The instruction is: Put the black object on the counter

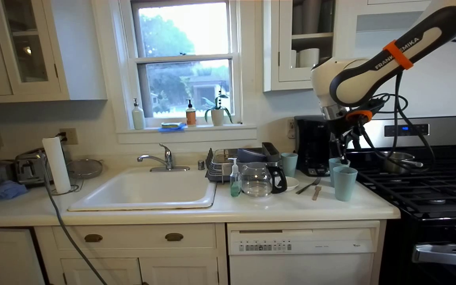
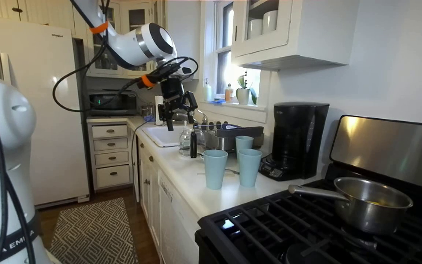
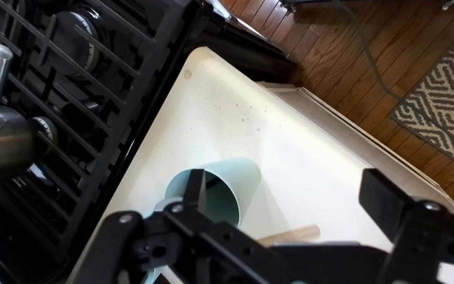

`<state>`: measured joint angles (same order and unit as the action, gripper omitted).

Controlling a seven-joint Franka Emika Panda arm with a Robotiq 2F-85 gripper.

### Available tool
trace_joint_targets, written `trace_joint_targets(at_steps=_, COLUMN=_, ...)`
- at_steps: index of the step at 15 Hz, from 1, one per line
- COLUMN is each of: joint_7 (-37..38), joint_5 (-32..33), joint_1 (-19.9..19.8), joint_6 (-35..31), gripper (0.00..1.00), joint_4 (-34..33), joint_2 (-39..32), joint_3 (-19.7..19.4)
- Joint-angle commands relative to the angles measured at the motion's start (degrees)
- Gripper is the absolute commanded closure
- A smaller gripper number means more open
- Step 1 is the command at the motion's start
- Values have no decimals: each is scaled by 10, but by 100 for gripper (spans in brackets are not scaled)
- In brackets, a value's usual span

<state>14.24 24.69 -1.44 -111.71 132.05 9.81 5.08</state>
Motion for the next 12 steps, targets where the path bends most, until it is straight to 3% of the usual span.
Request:
trace_joint_targets(at_steps=1, joint_7=0, joint_5=-28, joint_1=-2, joint_6=4, gripper=0, joint_4=-56, joint_2=-48, joint_3=-23)
trace_joint_targets(at_steps=5, joint_7=30, joint_5=-61, joint_1=-1, joint_6=9, gripper=0, joint_4=-91, joint_2=-91, joint_3=-40)
trace_joint_targets(at_steps=12, joint_7=214, joint_5=-102, joint_1=4, joint_6=24, gripper=0, joint_4=-160, joint_2=-158, joint_3=-55)
